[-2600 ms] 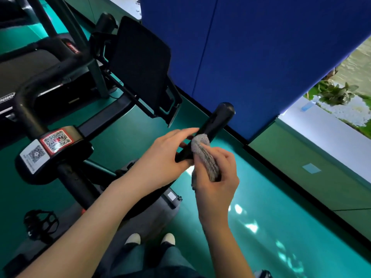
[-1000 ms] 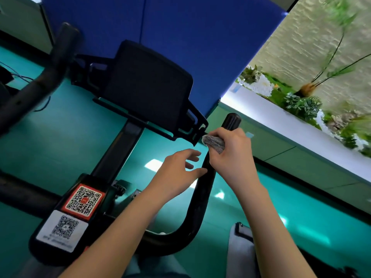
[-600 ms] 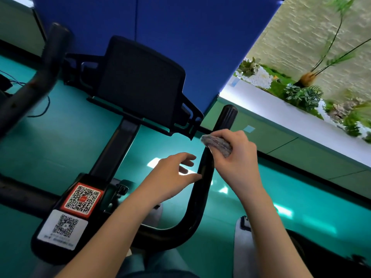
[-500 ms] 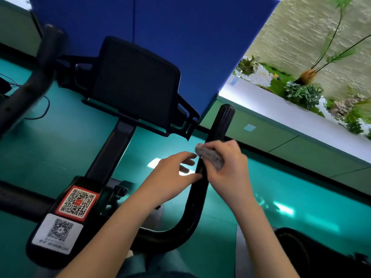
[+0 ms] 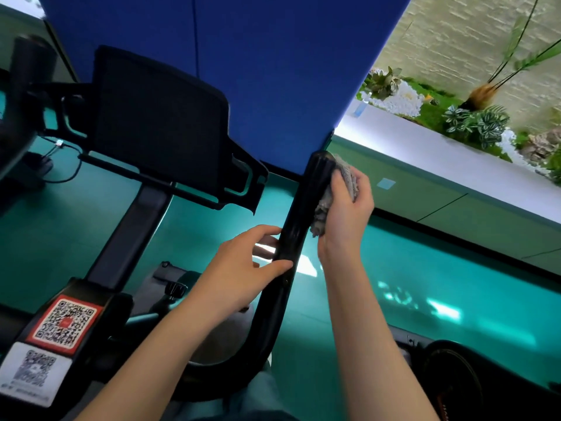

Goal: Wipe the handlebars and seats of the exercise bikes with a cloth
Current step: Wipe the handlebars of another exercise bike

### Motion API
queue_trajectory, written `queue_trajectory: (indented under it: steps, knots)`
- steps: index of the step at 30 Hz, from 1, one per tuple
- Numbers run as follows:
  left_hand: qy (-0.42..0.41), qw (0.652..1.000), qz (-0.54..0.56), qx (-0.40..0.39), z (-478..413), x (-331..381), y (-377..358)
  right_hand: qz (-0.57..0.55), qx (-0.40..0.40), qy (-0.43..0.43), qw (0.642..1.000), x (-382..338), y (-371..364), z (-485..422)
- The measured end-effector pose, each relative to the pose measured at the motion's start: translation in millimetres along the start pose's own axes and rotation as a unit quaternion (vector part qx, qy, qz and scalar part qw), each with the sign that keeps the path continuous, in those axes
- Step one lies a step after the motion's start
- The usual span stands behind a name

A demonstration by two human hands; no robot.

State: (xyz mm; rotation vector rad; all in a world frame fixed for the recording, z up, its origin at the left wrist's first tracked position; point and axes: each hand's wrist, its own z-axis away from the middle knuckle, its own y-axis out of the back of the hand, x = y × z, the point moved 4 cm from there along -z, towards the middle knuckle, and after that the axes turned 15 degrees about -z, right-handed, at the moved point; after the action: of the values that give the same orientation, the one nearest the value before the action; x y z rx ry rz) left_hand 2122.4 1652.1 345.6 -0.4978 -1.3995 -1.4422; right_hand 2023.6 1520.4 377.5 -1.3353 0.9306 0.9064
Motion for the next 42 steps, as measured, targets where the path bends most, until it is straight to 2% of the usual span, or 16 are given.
queue_trajectory:
  steps: [5, 8, 14, 23, 27, 32, 34, 36, 42]
  knots:
    - [-0.001, 1.000, 0.000, 0.007, -0.6, -1.4, 1.4, -0.006, -0.051, -0.005, 0.999, 16.6, 14.6, 17.6]
    - [-0.006, 1.000, -0.002, 0.005, -1.2, -1.3, 1.0, 0.007, -0.086, -0.049, 0.995, 26.9, 31.4, 32.0]
    - [-0.003, 1.000, 0.006, 0.006, 0.0, -3.8, 0.7, -0.027, -0.116, -0.083, 0.989, 21.9, 19.4, 4.6]
    - [-0.005, 1.000, 0.006, 0.013, 3.0, -1.4, 0.5, -0.117, -0.182, -0.213, 0.953, 51.7, 32.6, 39.6]
    - [0.001, 1.000, -0.004, 0.022, 8.6, -4.7, 0.4, -0.118, -0.159, -0.237, 0.951, 60.1, 48.8, 60.5]
    - [0.021, 0.999, 0.000, 0.027, 18.4, -9.7, 0.0, 0.027, -0.113, -0.138, 0.984, 45.0, 78.5, 79.6]
    - [0.024, 1.000, 0.001, 0.019, 21.1, -9.8, 1.0, 0.051, -0.067, -0.052, 0.995, 29.0, 80.5, 77.2]
    - [0.021, 1.000, -0.002, 0.014, 23.4, -8.5, 1.8, 0.060, -0.058, 0.030, 0.996, 16.4, 67.1, 74.0]
    - [0.003, 1.000, 0.001, -0.003, 35.1, -8.7, 0.8, 0.117, -0.078, 0.049, 0.989, 19.1, 52.6, 106.7]
